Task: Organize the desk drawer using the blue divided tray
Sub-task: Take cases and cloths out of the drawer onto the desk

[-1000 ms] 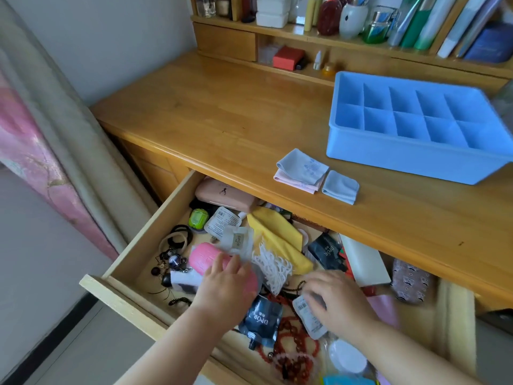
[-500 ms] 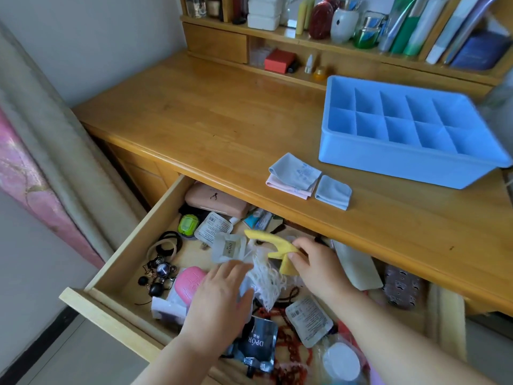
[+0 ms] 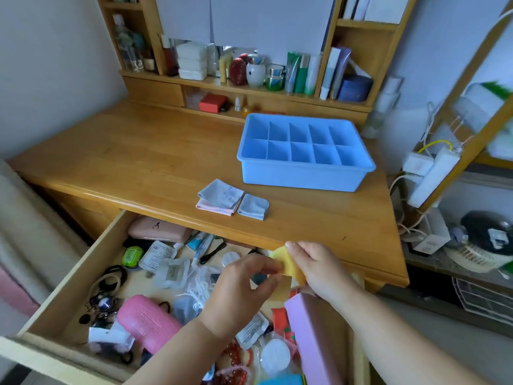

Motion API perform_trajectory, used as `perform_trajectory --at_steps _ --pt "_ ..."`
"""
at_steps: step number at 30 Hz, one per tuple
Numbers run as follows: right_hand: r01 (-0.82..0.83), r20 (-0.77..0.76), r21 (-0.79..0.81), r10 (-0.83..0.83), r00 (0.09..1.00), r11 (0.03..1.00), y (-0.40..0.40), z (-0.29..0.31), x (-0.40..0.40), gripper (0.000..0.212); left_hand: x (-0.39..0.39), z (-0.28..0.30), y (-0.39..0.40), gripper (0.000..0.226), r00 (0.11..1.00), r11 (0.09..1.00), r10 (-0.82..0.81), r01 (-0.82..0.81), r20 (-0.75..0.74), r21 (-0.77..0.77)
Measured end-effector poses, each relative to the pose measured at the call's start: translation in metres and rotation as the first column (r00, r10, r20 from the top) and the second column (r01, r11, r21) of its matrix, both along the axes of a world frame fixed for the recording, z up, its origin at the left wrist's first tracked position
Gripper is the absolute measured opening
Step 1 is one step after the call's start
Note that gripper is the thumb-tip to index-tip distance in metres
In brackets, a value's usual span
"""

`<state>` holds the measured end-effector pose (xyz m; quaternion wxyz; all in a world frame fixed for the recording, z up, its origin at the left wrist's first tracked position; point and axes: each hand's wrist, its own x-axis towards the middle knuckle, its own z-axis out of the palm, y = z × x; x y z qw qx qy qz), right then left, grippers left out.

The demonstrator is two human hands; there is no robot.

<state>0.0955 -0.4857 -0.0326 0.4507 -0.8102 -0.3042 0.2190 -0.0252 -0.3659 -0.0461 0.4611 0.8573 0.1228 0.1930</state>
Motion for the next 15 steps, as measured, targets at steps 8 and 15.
perform_trajectory --at_steps 8,15 --pt "0.059 -0.270 0.035 -0.047 0.962 0.998 -0.038 0.021 0.014 0.051 0.028 0.022 -0.044 0.019 0.993 0.993 -0.071 0.061 0.091 0.103" --pt "-0.286 -0.201 -0.052 0.270 0.942 0.957 -0.069 0.035 0.023 0.034 0.045 0.043 -0.054 0.014 0.997 0.976 -0.075 0.079 0.027 -0.202"
